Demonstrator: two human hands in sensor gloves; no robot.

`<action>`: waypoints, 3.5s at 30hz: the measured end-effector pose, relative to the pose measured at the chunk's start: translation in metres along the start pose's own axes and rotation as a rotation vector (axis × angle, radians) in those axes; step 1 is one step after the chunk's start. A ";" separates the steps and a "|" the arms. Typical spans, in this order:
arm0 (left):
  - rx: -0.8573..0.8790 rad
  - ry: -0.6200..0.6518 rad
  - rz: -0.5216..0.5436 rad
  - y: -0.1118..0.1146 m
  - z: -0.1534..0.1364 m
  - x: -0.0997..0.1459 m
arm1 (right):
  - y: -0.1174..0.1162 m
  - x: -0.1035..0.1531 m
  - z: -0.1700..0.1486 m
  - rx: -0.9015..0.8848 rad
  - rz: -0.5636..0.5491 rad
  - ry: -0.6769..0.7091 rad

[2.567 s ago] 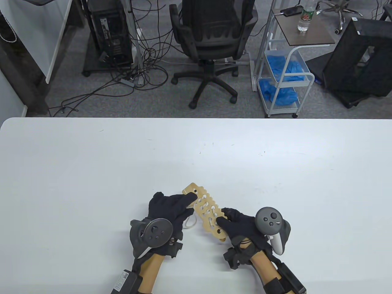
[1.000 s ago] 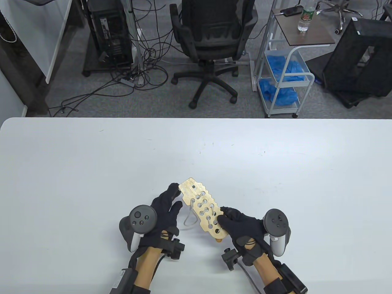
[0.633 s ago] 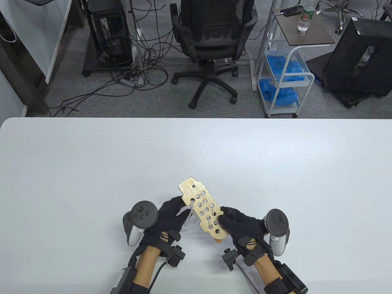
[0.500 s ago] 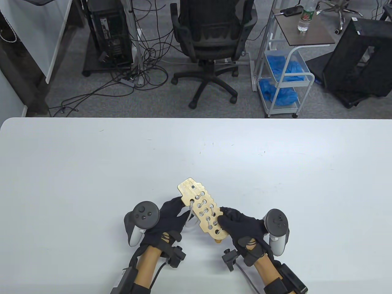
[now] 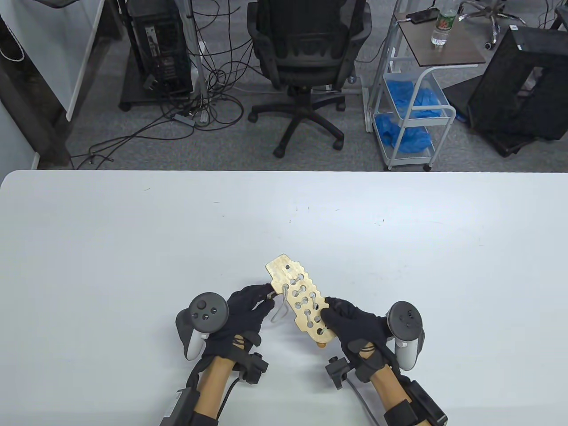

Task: Remove rope from all holes on crocodile lacing toy

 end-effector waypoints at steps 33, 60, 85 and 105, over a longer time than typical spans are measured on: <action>-0.014 -0.136 0.166 -0.029 -0.028 0.004 | 0.079 0.001 -0.032 0.063 -0.364 -0.255; -0.021 -0.222 0.306 -0.047 -0.040 0.012 | 0.102 0.010 -0.042 -0.029 -0.480 -0.338; 0.320 -0.168 0.163 -0.020 -0.026 0.007 | 0.010 -0.001 -0.011 -0.154 -0.059 -0.054; 0.695 -0.130 -0.064 0.005 -0.024 0.001 | -0.022 0.001 0.004 -0.154 0.158 0.067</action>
Point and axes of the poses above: the tracker on the back of each hand, its own z axis roughly to the thumb side, its own x axis roughly from the fingertips to the wrist, y = z × x, the point moved 3 cm from there along -x, roughly from the wrist to the fingertips, and after that the axes turned 2 degrees about x, right-handed, at the moved point
